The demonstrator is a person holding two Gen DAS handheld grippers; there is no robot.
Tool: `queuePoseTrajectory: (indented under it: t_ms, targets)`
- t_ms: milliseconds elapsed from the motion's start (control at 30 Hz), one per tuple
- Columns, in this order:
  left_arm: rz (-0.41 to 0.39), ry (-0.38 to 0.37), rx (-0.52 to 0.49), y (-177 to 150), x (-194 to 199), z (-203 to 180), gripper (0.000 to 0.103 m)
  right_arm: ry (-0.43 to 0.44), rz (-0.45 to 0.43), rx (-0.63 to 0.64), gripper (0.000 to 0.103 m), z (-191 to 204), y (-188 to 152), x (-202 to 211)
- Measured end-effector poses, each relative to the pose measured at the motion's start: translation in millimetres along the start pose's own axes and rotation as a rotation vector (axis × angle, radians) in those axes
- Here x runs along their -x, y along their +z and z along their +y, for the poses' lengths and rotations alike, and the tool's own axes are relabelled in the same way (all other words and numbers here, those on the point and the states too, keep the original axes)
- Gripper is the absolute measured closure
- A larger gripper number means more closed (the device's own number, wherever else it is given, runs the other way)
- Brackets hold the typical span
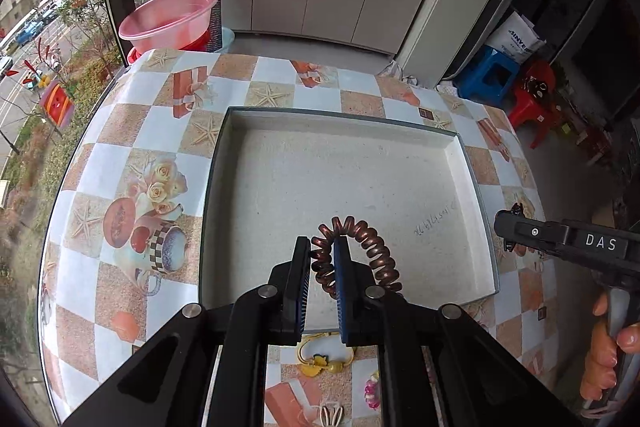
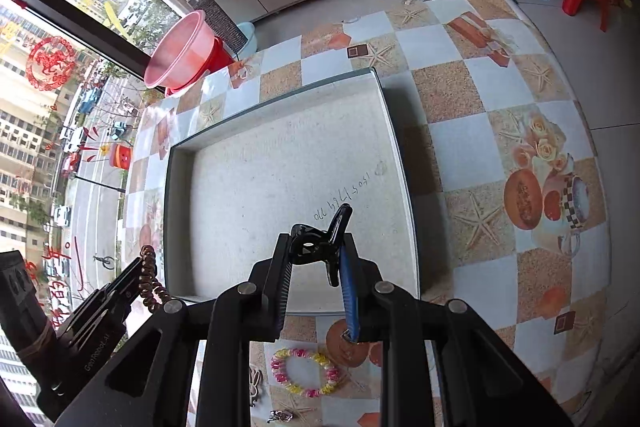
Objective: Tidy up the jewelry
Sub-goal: 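Carry the coiled hair tie into the tray and release while the right gripper drops the claw clip there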
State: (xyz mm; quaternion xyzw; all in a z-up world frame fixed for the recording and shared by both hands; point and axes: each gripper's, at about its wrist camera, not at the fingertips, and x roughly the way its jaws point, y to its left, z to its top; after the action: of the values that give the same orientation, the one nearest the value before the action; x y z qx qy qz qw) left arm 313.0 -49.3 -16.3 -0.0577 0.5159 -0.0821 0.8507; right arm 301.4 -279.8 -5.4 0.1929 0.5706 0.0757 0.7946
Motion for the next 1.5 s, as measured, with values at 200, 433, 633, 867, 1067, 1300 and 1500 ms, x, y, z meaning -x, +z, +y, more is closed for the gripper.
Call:
queuePoseTrajectory:
  t_ms: [200, 433, 633, 867, 1067, 1300, 1500]
  targets:
    - [0.013, 0.066, -0.036, 23, -50, -8, 0.078, -0.019, 0.031, 0.032, 0.078, 7, 29, -39]
    - [0.039, 0.122, -0.051, 32, -90, -8, 0.078, -0.059, 0.066, 0.071, 0.078, 9, 42, -77]
    - [0.046, 0.174, -0.099, 28, -105, -12, 0.078, -0.076, 0.091, 0.075, 0.078, 2, 40, -97]
    - [0.052, 0.199, -0.121, 25, -103, -14, 0.078, -0.048, 0.083, 0.078, 0.043, 1, 39, -93]
    - [0.022, 0.16, -0.113, 24, -81, -14, 0.078, 0.033, 0.051, 0.012, 0.033, -1, 38, -75]
    - [-0.056, 0.137, -0.063, 24, -41, -11, 0.0, 0.069, -0.01, -0.02, 0.031, 2, 28, -38]
    - [-0.078, 0.12, -0.072, 5, -6, -8, 0.0, 0.08, -0.033, -0.067, 0.021, -4, 1, -9]
